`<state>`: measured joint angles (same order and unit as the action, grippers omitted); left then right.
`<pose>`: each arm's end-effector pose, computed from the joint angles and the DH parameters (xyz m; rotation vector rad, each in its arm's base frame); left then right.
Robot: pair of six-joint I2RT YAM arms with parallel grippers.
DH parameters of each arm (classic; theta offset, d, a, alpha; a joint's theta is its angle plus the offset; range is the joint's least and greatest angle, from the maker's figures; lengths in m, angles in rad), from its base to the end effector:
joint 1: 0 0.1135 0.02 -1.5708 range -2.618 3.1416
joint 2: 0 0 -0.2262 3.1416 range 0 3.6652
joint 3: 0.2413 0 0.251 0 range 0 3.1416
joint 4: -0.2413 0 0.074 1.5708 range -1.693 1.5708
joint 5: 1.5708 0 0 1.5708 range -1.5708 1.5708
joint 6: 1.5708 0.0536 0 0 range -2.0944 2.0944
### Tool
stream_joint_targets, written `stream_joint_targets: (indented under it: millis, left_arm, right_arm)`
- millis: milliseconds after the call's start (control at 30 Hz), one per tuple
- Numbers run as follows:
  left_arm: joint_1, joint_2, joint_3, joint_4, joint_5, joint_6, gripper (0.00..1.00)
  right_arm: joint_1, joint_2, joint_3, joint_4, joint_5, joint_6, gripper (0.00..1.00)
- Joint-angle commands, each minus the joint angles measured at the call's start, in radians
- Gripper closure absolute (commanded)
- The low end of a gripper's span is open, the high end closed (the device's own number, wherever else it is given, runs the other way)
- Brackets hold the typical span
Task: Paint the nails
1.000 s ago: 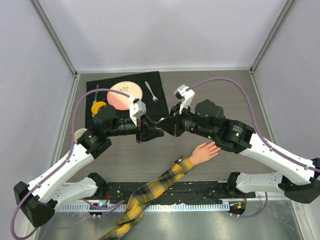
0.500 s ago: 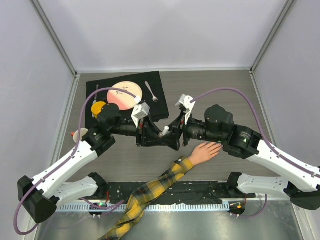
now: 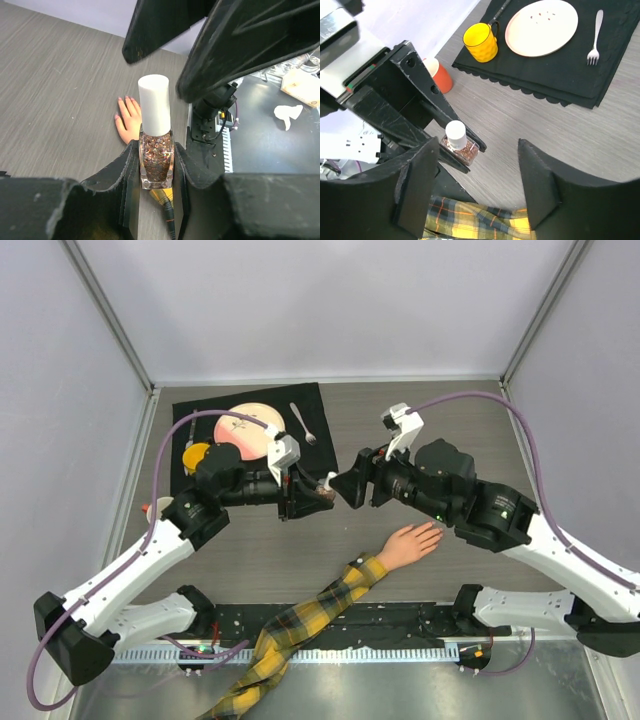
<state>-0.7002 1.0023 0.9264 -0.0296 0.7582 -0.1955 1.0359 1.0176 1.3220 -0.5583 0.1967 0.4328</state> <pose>0.1736 -0.1945 0.3336 1.0232 1.5069 -1.2837 0.1304 0.1996 0.4044 -0.4259 1.8576 0.8459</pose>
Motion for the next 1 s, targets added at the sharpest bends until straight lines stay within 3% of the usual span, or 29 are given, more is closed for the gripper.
stream_joint_targets:
  millis: [0, 133, 233, 300, 333, 367, 467, 500, 533, 600, 700, 800, 867, 933, 967]
  left_arm:
    - [0.001, -0.010, 0.012, 0.016, -0.036, 0.027, 1.00]
    - [0.001, -0.008, 0.012, 0.011, -0.065, 0.027, 1.00]
    - [0.001, -0.007, 0.012, -0.007, -0.126, 0.036, 1.00]
    - [0.001, -0.005, 0.020, -0.030, -0.074, 0.065, 1.00]
    - [0.001, -0.007, 0.028, -0.044, -0.042, 0.064, 1.00]
    - [0.002, -0.014, 0.023, -0.035, 0.016, 0.054, 1.00]
    - [0.002, -0.011, -0.017, 0.185, 0.436, -0.132, 1.00]
    - [-0.001, 0.010, -0.052, 0.467, 0.522, -0.274, 1.00]
    - [-0.002, 0.022, -0.070, 0.603, 0.591, -0.494, 1.00]
    - [-0.002, 0.027, -0.086, 0.688, 0.595, -0.544, 1.00]
    - [-0.002, 0.015, -0.061, 0.453, 0.531, -0.351, 1.00]
    - [-0.002, 0.013, -0.011, 0.280, 0.432, -0.175, 1.00]
    - [-0.002, 0.010, 0.006, 0.171, 0.347, -0.124, 1.00]
    - [-0.002, 0.006, 0.015, 0.108, 0.281, -0.061, 1.00]
    - [-0.002, -0.001, 0.017, 0.090, 0.251, -0.041, 1.00]
  right_arm:
    - [0.015, 0.047, 0.040, 0.026, 0.038, 0.047, 0.39]
    - [0.027, 0.102, 0.065, 0.054, 0.043, 0.063, 0.59]
    - [0.030, 0.142, 0.069, 0.058, 0.029, 0.054, 0.68]
    - [0.030, 0.144, 0.054, 0.083, -0.020, -0.012, 0.99]
    - [0.029, 0.133, 0.010, 0.101, -0.054, -0.050, 0.99]
    - [0.027, 0.107, -0.021, 0.165, -0.235, -0.095, 0.99]
    - [0.004, 0.073, -0.174, 0.314, -0.729, -0.267, 0.99]
    - [-0.019, 0.064, -0.208, 0.354, -0.937, -0.260, 0.99]
    - [-0.037, 0.071, -0.245, 0.383, -1.017, -0.211, 0.99]
    - [-0.078, 0.094, -0.257, 0.416, -1.150, -0.186, 0.99]
    - [-0.082, 0.064, -0.326, 0.534, -1.075, -0.118, 0.99]
    - [-0.082, 0.015, -0.316, 0.471, -0.920, -0.140, 0.99]
    - [-0.082, -0.007, -0.279, 0.393, -0.743, -0.144, 0.75]
    - [-0.082, -0.019, -0.242, 0.345, -0.587, -0.138, 0.58]
    - [-0.082, -0.024, -0.230, 0.295, -0.541, -0.131, 0.40]
